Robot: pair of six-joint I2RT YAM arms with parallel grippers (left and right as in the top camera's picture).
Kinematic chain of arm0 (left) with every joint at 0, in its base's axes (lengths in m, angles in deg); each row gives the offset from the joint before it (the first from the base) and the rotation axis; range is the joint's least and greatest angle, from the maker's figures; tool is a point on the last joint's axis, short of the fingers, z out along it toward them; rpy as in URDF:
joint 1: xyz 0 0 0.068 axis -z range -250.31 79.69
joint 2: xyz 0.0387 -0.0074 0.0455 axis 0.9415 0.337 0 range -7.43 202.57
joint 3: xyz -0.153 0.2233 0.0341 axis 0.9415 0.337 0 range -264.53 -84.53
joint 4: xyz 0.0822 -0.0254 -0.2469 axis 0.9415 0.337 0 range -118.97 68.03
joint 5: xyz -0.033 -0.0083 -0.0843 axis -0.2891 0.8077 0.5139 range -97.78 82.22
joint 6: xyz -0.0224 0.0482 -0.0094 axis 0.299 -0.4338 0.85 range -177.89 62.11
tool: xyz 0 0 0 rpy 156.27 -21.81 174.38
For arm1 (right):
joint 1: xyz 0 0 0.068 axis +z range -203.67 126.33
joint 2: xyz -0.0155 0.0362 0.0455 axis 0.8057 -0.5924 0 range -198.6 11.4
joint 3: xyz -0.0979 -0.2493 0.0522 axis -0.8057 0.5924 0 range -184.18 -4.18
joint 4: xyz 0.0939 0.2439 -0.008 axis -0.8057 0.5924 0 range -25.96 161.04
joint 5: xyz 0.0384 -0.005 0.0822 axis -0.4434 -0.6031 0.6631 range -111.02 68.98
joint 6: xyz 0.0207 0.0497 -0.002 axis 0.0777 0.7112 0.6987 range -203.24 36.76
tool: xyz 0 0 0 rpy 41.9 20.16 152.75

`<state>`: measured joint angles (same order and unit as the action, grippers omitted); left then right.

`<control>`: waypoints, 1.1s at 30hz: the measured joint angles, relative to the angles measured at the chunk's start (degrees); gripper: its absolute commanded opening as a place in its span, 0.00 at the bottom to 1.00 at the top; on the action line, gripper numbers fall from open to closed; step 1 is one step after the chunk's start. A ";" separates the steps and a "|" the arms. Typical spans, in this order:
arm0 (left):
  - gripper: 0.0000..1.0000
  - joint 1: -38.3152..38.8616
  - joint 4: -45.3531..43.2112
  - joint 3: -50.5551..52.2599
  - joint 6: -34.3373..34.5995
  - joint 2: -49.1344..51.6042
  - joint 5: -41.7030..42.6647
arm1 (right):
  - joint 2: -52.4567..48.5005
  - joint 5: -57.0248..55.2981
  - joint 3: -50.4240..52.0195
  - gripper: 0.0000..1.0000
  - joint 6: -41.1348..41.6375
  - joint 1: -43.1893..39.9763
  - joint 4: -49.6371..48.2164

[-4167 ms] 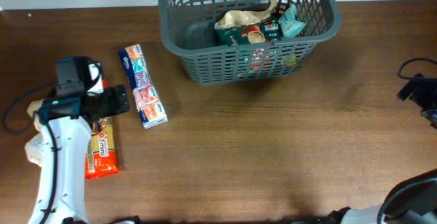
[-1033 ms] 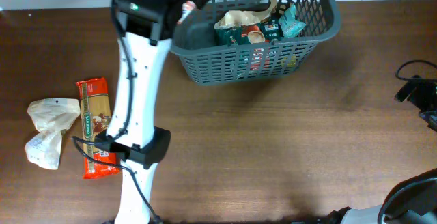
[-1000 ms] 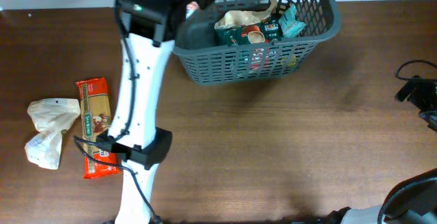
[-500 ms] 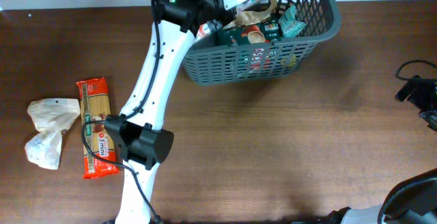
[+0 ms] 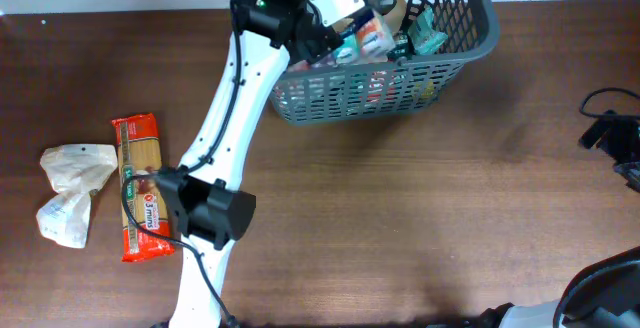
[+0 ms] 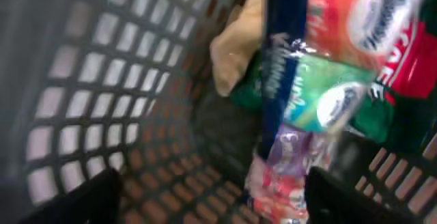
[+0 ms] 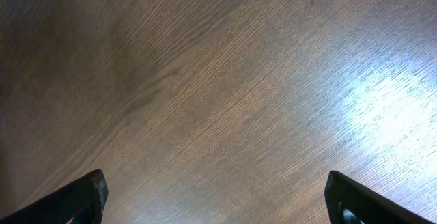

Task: Pack container
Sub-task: 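Lift the tissue pack with left gripper and place it in basket, then move left gripper down to the San Remo spaghetti pack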

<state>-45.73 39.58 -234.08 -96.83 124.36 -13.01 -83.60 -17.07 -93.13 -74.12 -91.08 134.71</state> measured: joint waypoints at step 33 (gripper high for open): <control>0.87 -39.30 2.97 56.41 35.69 -30.01 -0.50 | 0.00 0.00 0.00 0.99 -0.02 0.00 0.00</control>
<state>-85.03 42.56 -177.67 -61.14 94.35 -13.51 -83.60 -17.07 -93.13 -74.14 -91.08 134.71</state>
